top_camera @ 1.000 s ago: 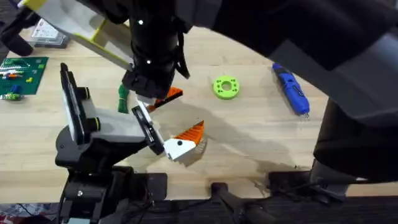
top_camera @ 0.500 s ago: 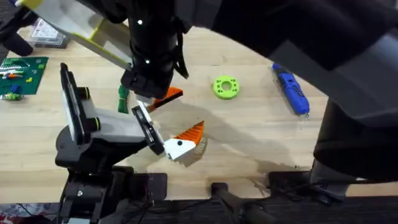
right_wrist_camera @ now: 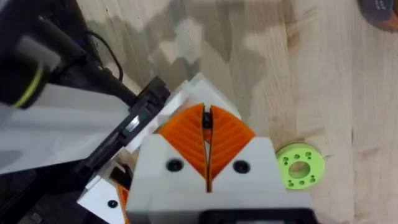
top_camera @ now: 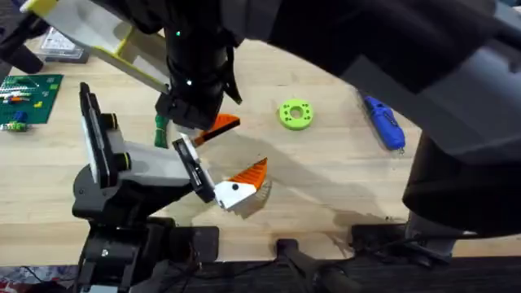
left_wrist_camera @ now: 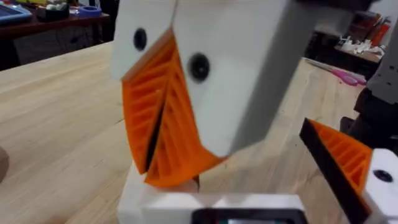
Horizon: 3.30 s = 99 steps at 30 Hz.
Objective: Pick up the gripper from the table and insert it into the empty holder that is missing its gripper. Then pick up a screw, insert it into the mounting hole, and use the screwdriver to tighten it. Finally, clean up the table by picking up the vegetable and placing it into the bucket.
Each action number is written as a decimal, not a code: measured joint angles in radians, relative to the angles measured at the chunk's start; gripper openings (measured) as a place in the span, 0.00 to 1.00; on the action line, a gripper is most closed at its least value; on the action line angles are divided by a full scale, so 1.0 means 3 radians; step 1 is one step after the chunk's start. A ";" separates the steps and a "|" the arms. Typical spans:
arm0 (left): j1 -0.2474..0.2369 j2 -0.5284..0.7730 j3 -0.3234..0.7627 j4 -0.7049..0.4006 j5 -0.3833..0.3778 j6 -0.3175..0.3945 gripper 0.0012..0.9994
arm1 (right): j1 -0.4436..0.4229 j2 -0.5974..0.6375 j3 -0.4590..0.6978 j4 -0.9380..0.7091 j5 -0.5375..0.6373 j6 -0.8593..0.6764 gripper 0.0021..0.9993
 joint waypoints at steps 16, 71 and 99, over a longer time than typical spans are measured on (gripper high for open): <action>0.0000 0.0001 0.0000 -0.0001 0.0001 -0.0010 0.99 | 0.0000 0.0014 0.0000 0.0007 -0.0002 0.0000 0.01; 0.0000 0.0001 0.0000 0.0000 0.0003 0.0008 0.99 | -0.0140 -0.0046 0.0075 -0.0148 0.0099 -0.0001 1.00; 0.0000 0.0001 0.0000 0.0001 0.0002 0.0016 0.99 | -0.0919 -0.1791 -0.1872 0.0715 0.0237 0.0645 1.00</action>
